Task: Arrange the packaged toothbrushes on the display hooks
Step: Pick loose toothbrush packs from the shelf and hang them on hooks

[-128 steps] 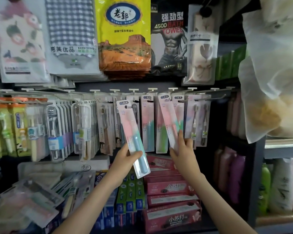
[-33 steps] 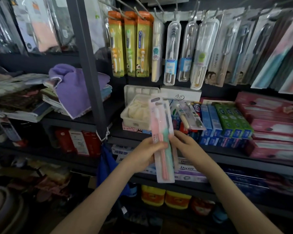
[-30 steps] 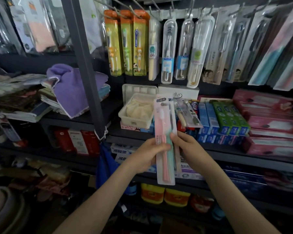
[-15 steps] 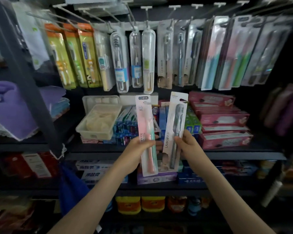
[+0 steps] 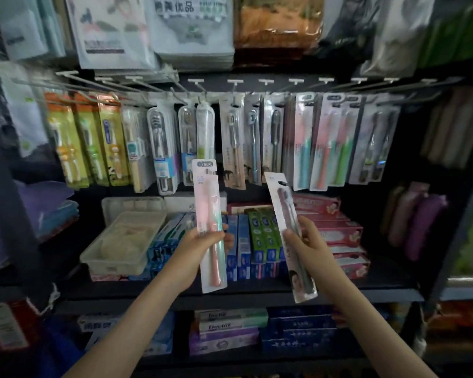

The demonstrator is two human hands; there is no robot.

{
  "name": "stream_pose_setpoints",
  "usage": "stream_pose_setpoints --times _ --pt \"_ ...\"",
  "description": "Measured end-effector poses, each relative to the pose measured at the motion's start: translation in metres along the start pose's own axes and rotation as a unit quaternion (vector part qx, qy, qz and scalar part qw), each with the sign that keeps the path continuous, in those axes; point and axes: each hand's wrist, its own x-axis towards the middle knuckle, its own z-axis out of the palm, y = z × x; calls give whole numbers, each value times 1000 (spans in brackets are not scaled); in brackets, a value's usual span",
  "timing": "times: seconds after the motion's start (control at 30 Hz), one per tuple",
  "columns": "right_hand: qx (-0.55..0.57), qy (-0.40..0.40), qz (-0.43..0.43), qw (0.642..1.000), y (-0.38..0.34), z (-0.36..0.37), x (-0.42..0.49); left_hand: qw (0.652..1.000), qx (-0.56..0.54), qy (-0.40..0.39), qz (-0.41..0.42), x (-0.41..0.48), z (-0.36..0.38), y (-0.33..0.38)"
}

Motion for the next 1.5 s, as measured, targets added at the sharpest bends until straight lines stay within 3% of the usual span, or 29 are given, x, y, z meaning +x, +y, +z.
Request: stream_pose_setpoints --times 0.2,0.33,0.53,0.73,0.87,1.03,1.37,1.5 --pt "-118 -44 -68 990 -38 15 31 998 8 57 41 3 -20 26" --pt "-262 -16 -175 949 -74 33 64 996 15 60 57 8 -31 46" --pt "-356 70 -199 910 -110 55 106 995 0 62 75 15 -51 62" --pt "-344 63 -191 917 -92 50 115 995 12 48 84 17 -58 69" --pt "-315 123 -163 927 -79 36 122 995 27 43 88 23 -56 69" --pt "-363 135 -172 906 -93 40 144 995 19 31 89 33 -42 75" --pt "-378 153 -129 904 -89 60 169 995 6 51 82 27 -48 73" --pt "-423 195 -146 873 -86 49 174 994 11 77 82 29 -60 66"
